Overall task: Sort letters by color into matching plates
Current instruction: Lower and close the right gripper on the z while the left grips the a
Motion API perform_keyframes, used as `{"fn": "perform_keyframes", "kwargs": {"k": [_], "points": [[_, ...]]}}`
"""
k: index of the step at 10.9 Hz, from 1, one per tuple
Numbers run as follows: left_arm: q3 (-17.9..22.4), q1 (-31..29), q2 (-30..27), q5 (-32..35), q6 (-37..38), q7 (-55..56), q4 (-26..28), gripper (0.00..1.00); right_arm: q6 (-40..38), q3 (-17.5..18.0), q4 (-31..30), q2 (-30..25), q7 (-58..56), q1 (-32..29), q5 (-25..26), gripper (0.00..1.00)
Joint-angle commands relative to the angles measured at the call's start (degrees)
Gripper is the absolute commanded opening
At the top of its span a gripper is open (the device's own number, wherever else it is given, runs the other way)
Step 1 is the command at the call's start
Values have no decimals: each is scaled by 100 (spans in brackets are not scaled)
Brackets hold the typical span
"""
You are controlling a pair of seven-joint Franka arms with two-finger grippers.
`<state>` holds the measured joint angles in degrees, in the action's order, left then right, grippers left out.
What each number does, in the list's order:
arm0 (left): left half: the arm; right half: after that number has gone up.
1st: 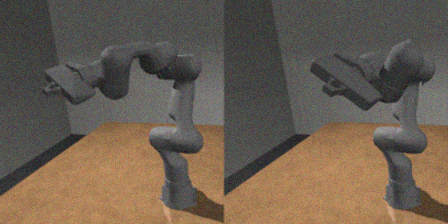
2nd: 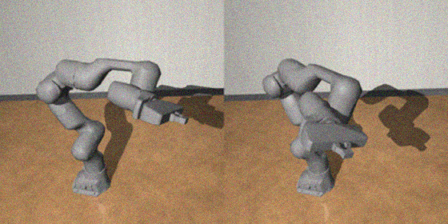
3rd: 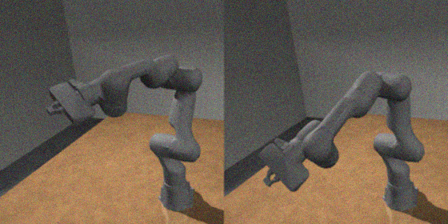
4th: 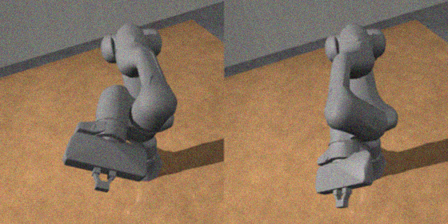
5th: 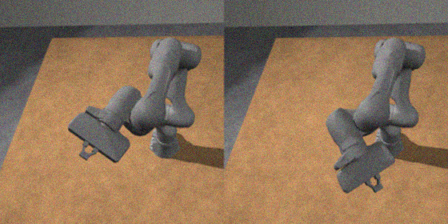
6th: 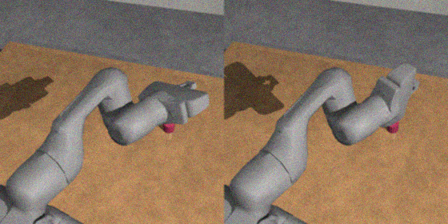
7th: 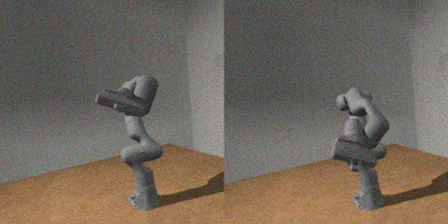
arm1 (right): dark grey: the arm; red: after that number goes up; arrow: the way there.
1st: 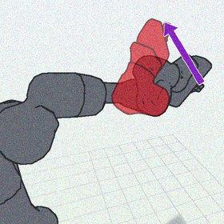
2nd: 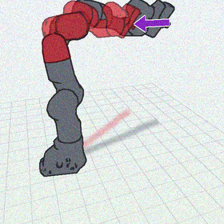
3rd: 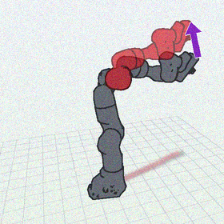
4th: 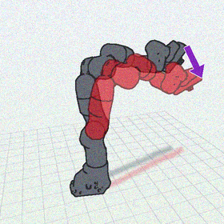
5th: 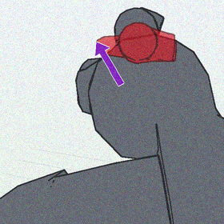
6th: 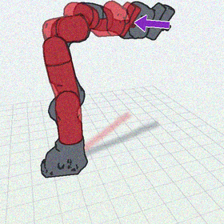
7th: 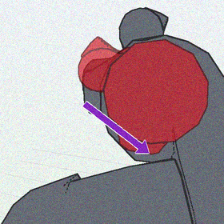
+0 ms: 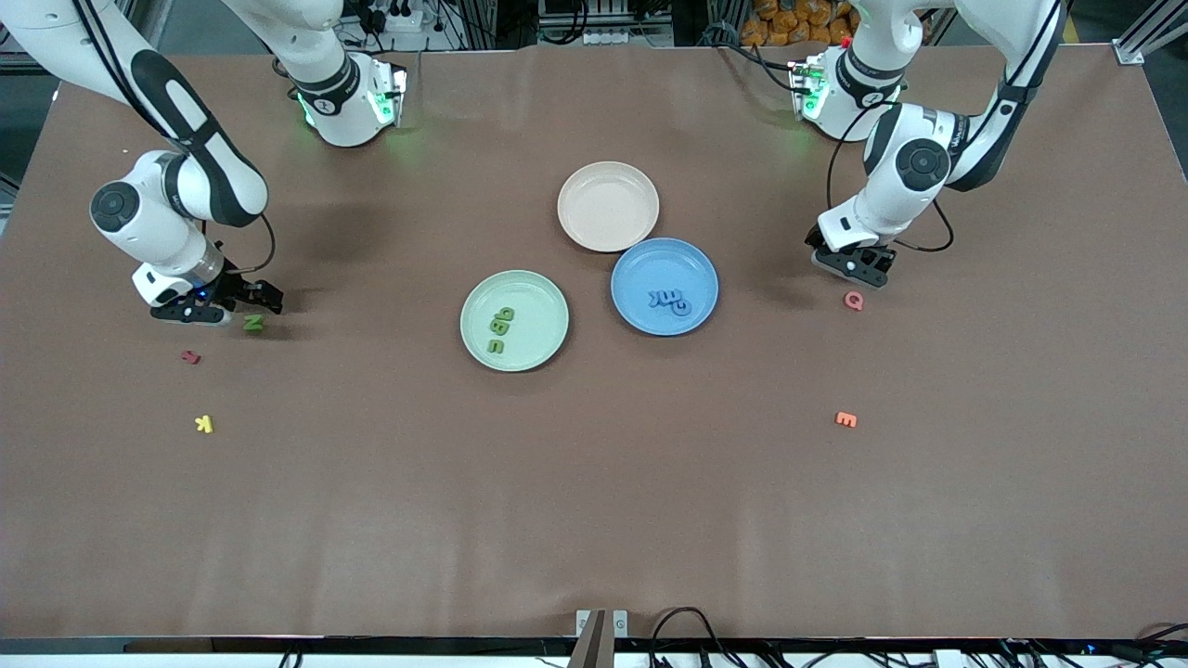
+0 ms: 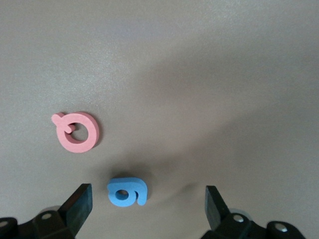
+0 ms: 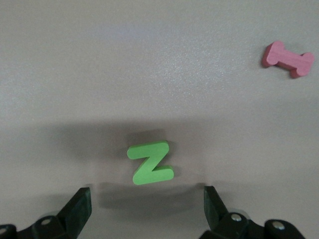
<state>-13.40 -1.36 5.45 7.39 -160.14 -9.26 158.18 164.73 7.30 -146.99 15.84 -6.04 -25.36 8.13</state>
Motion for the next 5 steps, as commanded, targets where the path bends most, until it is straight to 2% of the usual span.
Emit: {"fn": "perform_keyframes", "kwargs": {"k": [1,5], "points": [[74,-5,-54,8,-193,-137,160,100,103,105,74,86,-20,-153,49,100],[153,-14,78,8,-281,-137,151,100,146,96,214,262,-29,-153,49,100]]}}
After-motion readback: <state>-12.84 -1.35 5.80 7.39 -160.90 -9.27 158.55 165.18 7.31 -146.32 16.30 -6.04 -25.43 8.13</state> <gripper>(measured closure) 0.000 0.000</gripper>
